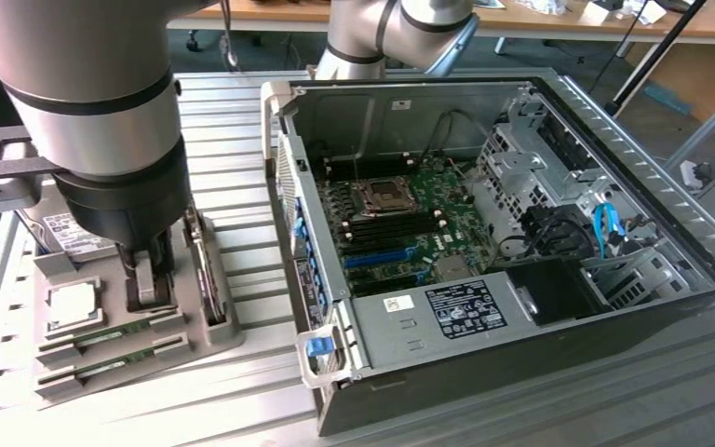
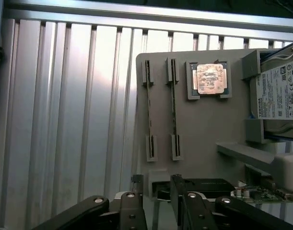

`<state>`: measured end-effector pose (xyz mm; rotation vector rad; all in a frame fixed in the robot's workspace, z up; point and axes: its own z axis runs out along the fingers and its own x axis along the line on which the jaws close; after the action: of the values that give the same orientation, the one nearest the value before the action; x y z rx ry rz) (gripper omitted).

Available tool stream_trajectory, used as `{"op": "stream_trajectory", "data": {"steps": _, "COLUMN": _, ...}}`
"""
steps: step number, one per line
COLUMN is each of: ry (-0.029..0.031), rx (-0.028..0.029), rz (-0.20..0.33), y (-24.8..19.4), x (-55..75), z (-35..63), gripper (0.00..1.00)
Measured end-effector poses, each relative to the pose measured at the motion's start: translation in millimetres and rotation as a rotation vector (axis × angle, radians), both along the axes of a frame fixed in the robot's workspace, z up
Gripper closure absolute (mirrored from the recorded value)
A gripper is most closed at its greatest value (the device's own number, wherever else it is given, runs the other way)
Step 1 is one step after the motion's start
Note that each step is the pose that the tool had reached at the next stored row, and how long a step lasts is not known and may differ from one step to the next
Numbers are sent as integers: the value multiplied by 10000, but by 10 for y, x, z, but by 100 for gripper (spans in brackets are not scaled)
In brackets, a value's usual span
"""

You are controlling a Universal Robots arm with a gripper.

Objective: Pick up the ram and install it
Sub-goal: 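Pick up the ram and move it above insertion slot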

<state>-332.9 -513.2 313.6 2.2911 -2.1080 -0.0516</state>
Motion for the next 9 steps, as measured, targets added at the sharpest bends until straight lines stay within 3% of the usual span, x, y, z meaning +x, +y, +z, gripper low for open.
{"op": "stream_trajectory", "data": {"steps": 3, "ry": 0, "rx": 33, "rz": 4, "y": 9, "x": -168, "z": -48, "gripper": 64}}
{"op": "stream_trajectory", "data": {"steps": 4, "ry": 1, "rx": 34, "rz": 10, "y": 13, "x": -274, "z": -90, "gripper": 64}}
{"op": "stream_trajectory", "data": {"steps": 9, "ry": 1, "rx": 34, "rz": 14, "y": 15, "x": -506, "z": -187, "gripper": 64}}
